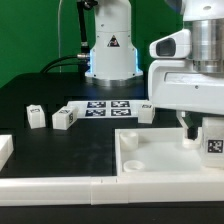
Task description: Assemble one leg
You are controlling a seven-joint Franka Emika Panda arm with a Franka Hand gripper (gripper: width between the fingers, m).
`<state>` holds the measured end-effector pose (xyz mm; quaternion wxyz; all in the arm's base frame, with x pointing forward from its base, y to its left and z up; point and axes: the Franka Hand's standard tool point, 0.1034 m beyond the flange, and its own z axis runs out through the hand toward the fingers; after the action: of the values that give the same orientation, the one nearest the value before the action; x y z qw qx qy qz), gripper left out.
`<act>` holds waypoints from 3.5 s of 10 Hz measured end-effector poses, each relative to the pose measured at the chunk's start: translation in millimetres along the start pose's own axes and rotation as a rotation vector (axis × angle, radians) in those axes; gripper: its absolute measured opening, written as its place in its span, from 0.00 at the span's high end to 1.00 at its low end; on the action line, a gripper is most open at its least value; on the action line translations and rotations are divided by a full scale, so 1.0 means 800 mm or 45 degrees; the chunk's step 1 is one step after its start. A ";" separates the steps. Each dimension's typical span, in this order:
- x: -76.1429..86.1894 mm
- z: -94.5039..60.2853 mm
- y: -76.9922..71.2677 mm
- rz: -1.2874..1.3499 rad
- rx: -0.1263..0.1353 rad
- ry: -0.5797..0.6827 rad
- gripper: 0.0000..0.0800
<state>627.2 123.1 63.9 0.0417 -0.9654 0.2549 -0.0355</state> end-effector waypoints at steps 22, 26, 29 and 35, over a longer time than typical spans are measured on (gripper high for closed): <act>-0.002 0.003 0.003 1.522 -0.009 0.011 0.64; -0.004 0.004 0.002 1.095 -0.007 0.011 0.22; -0.005 0.004 0.000 0.600 -0.010 0.010 0.19; 0.000 0.003 0.005 -0.335 -0.060 0.025 0.19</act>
Offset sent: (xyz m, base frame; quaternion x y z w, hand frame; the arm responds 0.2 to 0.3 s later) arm 0.0000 0.0000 0.0000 0.0000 0.0000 0.0000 1.0000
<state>625.6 119.5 61.2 0.0114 -0.9908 0.1274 -0.0440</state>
